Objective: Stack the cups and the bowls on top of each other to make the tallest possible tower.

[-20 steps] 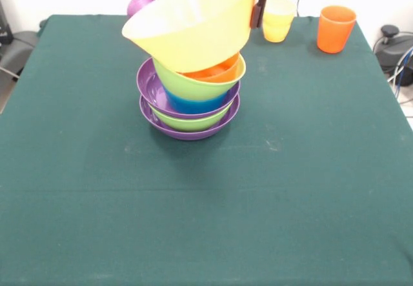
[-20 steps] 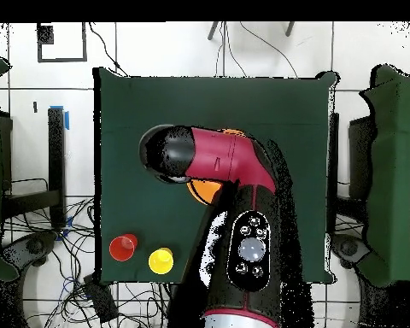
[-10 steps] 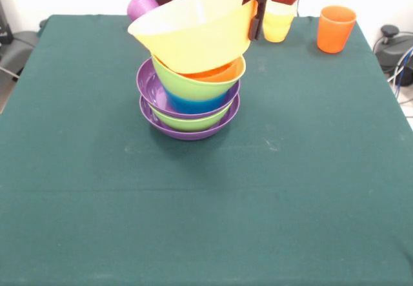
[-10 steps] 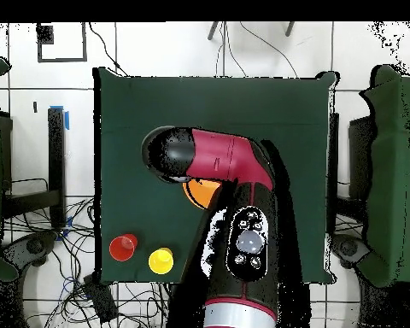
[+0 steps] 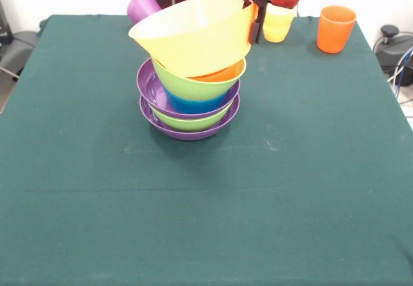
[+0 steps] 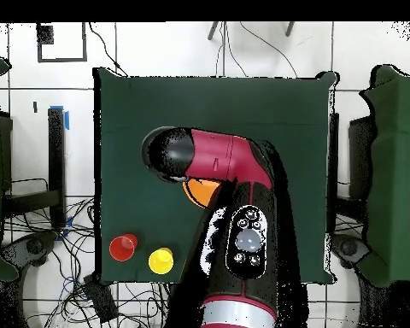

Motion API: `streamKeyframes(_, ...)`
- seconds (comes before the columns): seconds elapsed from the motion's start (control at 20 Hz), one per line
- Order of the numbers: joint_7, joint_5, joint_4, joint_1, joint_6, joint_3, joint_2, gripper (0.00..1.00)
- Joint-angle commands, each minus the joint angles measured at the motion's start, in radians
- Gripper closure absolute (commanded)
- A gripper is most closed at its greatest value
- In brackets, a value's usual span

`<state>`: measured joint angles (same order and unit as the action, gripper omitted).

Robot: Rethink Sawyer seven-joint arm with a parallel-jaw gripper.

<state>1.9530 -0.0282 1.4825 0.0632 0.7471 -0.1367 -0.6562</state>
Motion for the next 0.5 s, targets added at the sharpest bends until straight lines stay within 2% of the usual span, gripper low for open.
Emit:
streamKeyframes(0.05, 0.163, -0.024, 0.036, -0.018, -0.036, 0.046, 0.011, 1.00)
streamKeyframes(0.5, 0.181, -0.032, 0.053, -0.034, -0.012, 0.033, 0.001, 1.00)
